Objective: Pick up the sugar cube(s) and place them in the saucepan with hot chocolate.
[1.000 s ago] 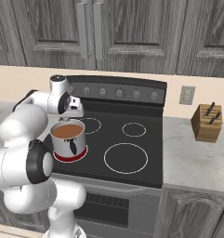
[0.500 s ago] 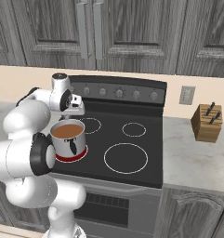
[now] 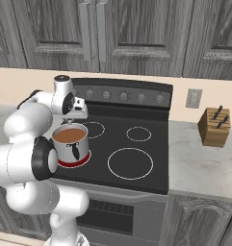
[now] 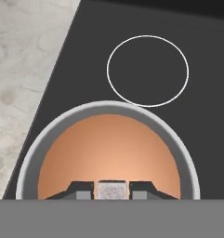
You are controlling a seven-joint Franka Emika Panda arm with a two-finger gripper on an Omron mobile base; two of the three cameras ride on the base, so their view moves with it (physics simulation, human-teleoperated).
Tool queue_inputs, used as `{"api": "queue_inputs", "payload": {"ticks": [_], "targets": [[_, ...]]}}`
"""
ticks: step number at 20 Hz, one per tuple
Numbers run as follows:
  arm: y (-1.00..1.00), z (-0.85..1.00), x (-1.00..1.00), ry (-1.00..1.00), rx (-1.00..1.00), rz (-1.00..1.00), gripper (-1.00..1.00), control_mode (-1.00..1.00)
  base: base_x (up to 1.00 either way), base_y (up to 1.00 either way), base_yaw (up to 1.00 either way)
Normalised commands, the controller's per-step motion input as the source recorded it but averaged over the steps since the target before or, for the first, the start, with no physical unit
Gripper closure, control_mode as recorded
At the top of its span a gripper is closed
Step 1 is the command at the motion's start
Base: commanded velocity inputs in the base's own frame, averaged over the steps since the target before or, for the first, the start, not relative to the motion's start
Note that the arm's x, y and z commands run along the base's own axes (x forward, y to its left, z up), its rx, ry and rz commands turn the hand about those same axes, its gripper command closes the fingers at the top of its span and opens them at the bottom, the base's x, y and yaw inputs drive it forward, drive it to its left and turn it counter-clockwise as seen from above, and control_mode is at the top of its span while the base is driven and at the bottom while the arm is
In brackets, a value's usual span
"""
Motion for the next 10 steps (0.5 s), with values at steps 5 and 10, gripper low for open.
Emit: {"api": "queue_inputs", "payload": {"ticks": [5,10], "targets": [[0.0,0.0,0.0,0.0,0.0,0.0,-1.0,-1.0,0.0,0.0,0.0],[0.0,0.0,0.0,-0.02,0.0,0.0,-1.0,-1.0,0.0,0.0,0.0]]}}
